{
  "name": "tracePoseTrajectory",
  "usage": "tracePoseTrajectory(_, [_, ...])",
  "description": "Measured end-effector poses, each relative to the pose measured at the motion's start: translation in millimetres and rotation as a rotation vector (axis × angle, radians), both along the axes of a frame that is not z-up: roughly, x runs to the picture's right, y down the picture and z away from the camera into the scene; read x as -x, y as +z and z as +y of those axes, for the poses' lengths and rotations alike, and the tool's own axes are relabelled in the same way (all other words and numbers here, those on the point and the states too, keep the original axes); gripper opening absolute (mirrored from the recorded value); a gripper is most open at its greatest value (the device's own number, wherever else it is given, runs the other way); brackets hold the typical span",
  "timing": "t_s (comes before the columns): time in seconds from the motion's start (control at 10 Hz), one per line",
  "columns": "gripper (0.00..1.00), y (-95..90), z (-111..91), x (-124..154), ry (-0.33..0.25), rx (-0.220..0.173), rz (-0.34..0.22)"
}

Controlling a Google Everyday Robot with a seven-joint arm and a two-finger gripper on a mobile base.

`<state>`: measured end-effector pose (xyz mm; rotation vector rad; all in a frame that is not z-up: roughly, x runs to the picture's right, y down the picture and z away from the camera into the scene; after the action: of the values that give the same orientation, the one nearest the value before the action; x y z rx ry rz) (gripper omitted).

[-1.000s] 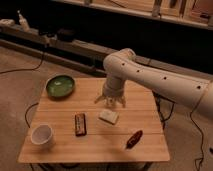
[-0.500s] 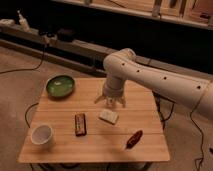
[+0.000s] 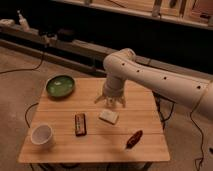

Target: Place the ceramic cup in the ceramic bowl

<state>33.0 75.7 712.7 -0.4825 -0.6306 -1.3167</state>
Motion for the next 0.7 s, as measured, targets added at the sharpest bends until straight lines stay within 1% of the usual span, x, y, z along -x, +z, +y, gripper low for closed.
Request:
tracePoseTrajectory(0.5, [0.8,0.0,0.0,0.0,0.0,0.0,0.0])
tracePoseTrajectory(0.6, [0.8,0.1,0.0,0.6,-0.004,0.0,-0.004])
tracePoseTrajectory(0.7, [0.8,-0.6,-0.6,4.3,-0.026,-0.004,-0.023])
